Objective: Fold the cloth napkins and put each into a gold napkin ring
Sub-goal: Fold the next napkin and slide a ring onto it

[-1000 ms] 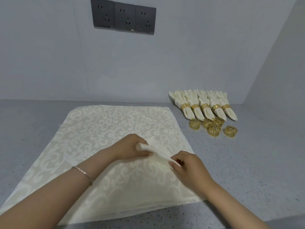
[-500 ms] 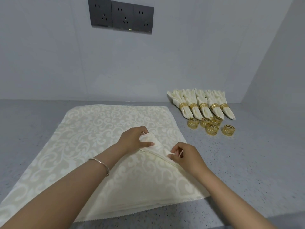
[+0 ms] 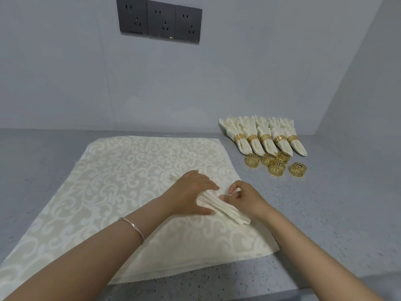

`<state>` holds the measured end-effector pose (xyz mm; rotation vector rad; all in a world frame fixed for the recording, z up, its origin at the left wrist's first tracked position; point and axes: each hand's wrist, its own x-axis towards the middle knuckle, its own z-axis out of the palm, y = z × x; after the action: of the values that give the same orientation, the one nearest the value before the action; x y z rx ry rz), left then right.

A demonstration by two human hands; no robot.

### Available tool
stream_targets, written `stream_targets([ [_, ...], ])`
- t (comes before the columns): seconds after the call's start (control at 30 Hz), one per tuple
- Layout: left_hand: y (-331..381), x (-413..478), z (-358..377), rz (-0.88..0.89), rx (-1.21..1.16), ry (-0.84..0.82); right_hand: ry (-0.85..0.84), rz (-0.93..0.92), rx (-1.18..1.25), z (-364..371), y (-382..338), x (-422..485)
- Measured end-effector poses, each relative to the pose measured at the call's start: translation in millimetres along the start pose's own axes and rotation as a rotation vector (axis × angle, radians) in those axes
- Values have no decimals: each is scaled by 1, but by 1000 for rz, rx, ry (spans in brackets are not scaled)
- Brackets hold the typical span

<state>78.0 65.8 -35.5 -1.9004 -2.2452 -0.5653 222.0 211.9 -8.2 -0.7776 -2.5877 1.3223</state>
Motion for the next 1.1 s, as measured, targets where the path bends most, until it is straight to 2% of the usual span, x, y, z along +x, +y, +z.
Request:
stream_targets([
  [0.07, 3, 6, 2, -4, -40, 91, -38, 77, 200, -13, -5, 0],
  [0.13, 8, 15, 1, -10, -44, 158, -83, 130, 291, -23, -4, 2],
  [0.2, 13, 24, -1, -13, -35, 134, -119, 168, 345, -29, 5, 6],
  [0.3, 19, 36, -7, -8, 5, -7, -144, 210, 347, -33, 20, 8],
  [0.4, 21, 50, -16, 0, 104, -146, -9, 152, 288, -43, 32, 12],
  [0.53, 23, 74, -25, -44, 252, -222, 429, 14, 72, -77, 57, 36],
  [0.6, 25, 84, -27, -62, 342, -237, 551, -24, -18, -94, 69, 51],
  [0.73, 26, 93, -28, -96, 413, -290, 531, 21, -114, -109, 84, 80],
  [0.97, 24, 91, -28, -114, 376, -252, 551, 110, -124, -105, 92, 95],
  [1.03, 23, 88, -28, -113, 345, -226, 577, 91, -66, -102, 89, 91],
  [1.1, 20, 86, -29, -123, 328, -202, 597, 62, 147, -98, 80, 82],
])
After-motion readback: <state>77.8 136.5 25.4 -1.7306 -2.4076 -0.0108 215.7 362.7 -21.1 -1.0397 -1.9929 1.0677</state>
